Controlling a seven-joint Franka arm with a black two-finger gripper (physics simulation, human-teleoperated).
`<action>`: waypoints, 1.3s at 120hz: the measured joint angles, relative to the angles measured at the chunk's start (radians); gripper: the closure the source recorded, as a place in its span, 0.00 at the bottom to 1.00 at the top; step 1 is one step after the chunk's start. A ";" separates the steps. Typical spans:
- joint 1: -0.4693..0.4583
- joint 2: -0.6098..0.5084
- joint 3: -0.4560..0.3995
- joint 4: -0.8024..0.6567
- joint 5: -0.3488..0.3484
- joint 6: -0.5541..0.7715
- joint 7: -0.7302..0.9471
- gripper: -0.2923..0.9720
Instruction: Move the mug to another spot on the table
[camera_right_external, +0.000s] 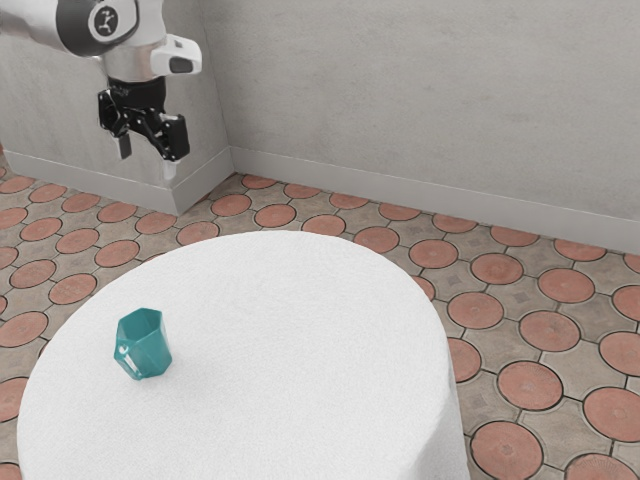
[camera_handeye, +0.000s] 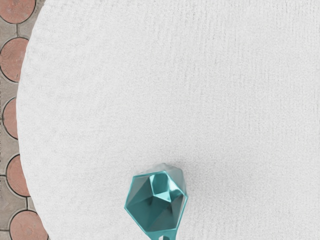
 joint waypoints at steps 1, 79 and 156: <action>-0.001 0.000 0.000 0.000 0.000 0.007 0.001 0.23; 0.013 -0.262 0.203 -0.811 -0.046 0.475 0.023 0.23; -0.035 -0.103 0.327 -1.041 -0.265 1.018 0.098 0.28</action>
